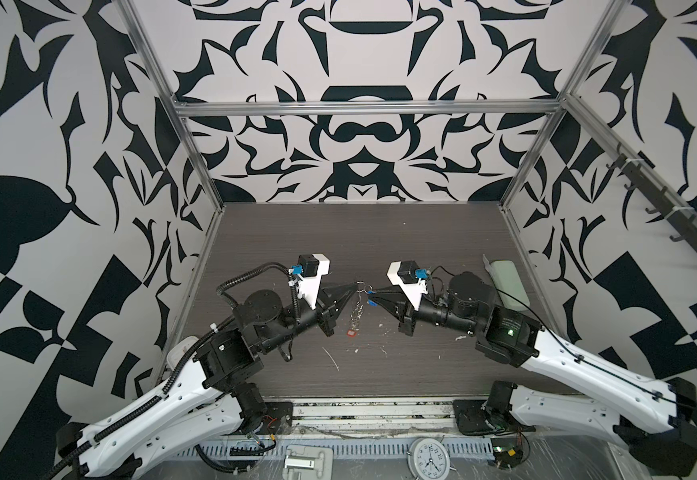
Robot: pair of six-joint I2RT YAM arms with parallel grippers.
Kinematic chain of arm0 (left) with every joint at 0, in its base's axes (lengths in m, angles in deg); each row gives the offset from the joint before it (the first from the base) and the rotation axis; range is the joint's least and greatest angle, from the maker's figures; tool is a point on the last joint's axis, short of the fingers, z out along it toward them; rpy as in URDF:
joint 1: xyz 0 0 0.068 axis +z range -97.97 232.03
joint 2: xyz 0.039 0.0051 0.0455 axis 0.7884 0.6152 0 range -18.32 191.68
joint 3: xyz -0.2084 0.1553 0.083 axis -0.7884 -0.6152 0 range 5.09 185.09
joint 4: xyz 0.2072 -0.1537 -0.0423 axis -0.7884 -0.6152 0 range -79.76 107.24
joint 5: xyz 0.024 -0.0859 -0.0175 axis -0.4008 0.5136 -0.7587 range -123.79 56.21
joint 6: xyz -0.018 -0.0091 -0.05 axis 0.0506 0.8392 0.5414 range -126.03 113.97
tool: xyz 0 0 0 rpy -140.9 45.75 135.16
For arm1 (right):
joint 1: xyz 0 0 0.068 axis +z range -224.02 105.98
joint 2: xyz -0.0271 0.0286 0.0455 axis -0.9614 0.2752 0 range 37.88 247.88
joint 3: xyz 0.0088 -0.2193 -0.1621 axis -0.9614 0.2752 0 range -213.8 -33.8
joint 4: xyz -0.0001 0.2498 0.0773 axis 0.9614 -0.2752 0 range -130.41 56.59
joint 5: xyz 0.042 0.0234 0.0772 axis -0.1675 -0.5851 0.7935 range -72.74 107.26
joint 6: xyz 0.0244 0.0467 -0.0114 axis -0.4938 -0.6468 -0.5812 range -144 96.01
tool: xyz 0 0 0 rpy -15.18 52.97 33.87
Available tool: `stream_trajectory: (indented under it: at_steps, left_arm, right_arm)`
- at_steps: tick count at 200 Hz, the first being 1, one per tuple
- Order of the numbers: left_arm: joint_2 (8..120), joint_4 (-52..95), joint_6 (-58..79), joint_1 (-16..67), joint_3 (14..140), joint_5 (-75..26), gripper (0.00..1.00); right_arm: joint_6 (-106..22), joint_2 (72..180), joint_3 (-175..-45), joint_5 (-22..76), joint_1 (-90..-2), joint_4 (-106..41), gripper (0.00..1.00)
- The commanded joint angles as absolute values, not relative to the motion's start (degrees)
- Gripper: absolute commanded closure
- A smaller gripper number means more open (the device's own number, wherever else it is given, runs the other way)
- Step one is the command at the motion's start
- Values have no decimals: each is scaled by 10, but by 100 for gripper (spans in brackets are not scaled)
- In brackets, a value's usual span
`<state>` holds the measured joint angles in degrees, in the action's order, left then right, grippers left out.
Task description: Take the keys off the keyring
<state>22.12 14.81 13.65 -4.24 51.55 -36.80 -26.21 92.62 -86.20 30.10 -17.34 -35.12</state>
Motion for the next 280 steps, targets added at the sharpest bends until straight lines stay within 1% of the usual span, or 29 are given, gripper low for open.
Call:
stream_trajectory:
  at_steps: [1, 113, 131, 175, 198, 229, 280]
  left_arm:
    - [200, 227, 140, -32, 533, -431, 100]
    - [206, 243, 134, -32, 534, -420, 100]
    - [214, 236, 123, -34, 537, -423, 100]
    - [229, 178, 129, -33, 558, -506, 100]
    - [247, 144, 134, -33, 578, -536, 100]
    - [257, 138, 131, -41, 581, -585, 100]
    - [262, 138, 115, -46, 586, -620, 100]
  right_arm:
    - [-272, 916, -848, 317, -168, -391, 100]
    - [-289, 926, -842, 333, -167, -363, 100]
    - [-303, 930, -858, 315, -166, -370, 100]
    - [-290, 912, -891, 251, -149, -405, 100]
    - [-287, 924, -906, 223, -137, -418, 100]
    - [-276, 937, -909, 189, -113, -421, 100]
    - [-271, 949, -916, 171, -97, -436, 100]
